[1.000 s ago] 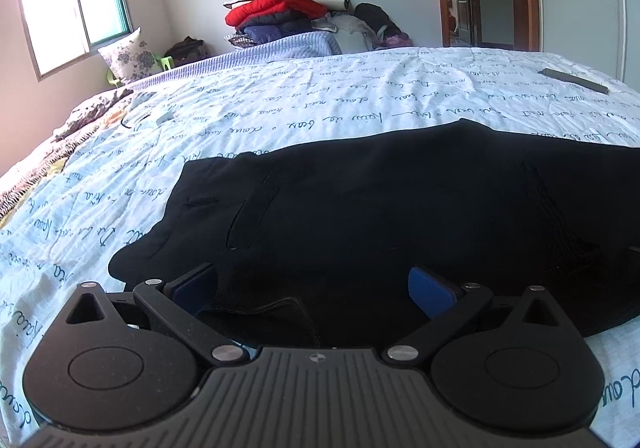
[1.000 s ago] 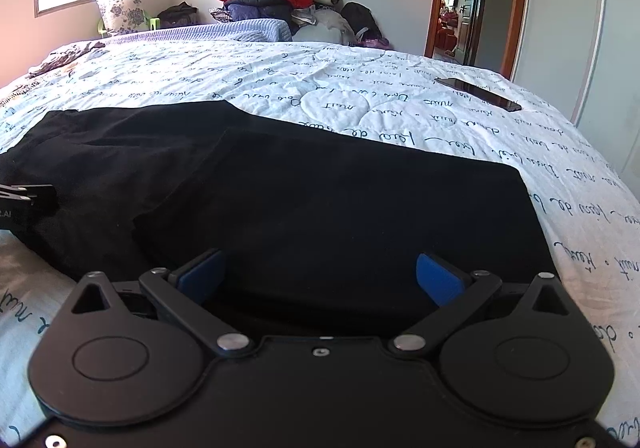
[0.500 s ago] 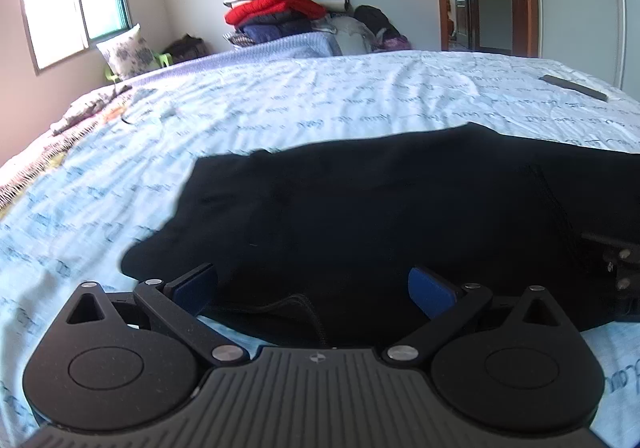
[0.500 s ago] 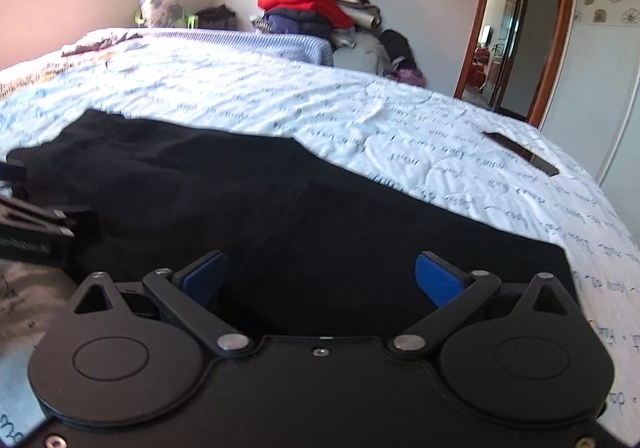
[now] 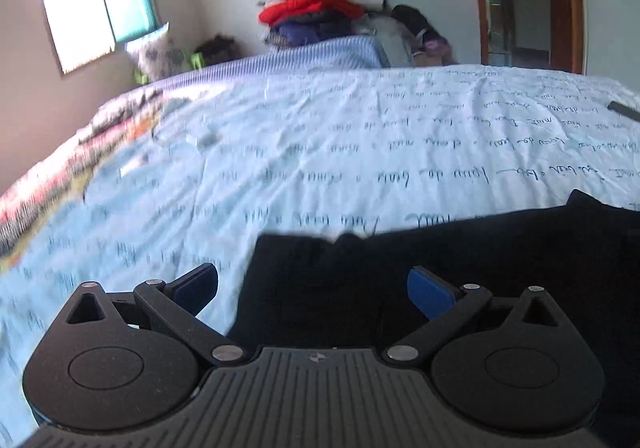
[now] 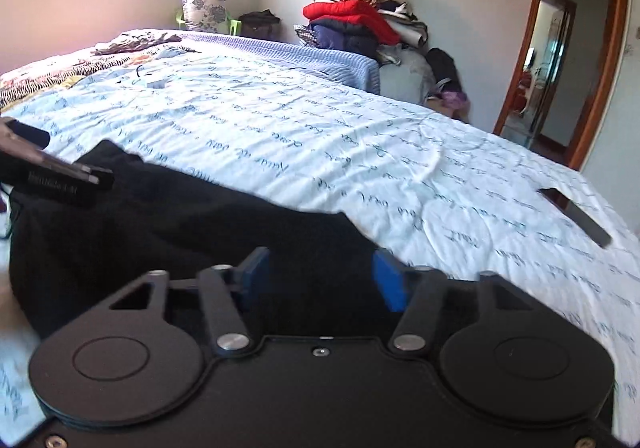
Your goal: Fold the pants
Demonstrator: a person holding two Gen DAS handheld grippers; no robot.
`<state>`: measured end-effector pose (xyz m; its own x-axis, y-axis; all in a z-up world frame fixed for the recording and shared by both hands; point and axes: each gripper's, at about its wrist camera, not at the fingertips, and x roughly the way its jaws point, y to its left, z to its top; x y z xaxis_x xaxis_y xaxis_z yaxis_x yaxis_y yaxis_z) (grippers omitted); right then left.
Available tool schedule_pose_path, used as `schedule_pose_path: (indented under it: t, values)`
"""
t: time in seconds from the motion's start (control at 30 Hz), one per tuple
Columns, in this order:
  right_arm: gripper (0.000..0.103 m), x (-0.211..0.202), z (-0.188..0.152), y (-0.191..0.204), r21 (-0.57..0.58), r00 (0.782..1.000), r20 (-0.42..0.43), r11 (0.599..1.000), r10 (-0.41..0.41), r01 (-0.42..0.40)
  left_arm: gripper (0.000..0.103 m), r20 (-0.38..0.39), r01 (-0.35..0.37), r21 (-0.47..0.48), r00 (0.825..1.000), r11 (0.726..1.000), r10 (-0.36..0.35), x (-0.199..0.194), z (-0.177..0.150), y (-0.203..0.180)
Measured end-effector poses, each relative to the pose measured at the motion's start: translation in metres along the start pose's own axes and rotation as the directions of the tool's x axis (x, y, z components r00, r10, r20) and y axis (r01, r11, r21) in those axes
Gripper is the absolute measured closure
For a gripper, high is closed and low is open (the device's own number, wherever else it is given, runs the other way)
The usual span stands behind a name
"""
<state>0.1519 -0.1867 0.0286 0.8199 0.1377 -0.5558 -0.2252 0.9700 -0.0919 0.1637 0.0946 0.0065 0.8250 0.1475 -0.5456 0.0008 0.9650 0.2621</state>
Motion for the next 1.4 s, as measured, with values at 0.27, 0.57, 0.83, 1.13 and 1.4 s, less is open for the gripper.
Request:
schedule_pose_path:
  t: [0.27,0.57,0.83,1.13,1.4]
  values:
    - [0.061,0.077,0.005,-0.002,-0.012,0.988,-0.152,1.0,0.007,-0.009,0.0,0.004,-0.101,0.134,0.995,0.986,0.101,0.027,-0.014,-0.03]
    - [0.062,0.039,0.01,0.01,-0.015,0.992,-0.099,0.996,0.081,-0.083,0.0,0.095,0.014,0.15,0.995,0.989,-0.028,0.007,-0.01,-0.035]
    - [0.06,0.058,0.009,0.009,0.021,0.989,-0.14,0.999,0.041,-0.039,0.005,-0.12,0.139,0.033,0.984,0.99,-0.135,0.048,0.007,-0.032]
    - [0.053,-0.008,-0.026,0.051,-0.135,0.984,-0.111,0.979,0.141,-0.156,0.002,-0.135,0.215,-0.021,0.967,0.976,-0.216,0.006,-0.026,-0.005]
    - [0.05,-0.04,-0.035,0.084,-0.189,0.985,-0.057,0.967,0.161,-0.169,0.0,-0.171,0.186,-0.089,0.965,0.979,-0.199,-0.03,-0.063,0.045]
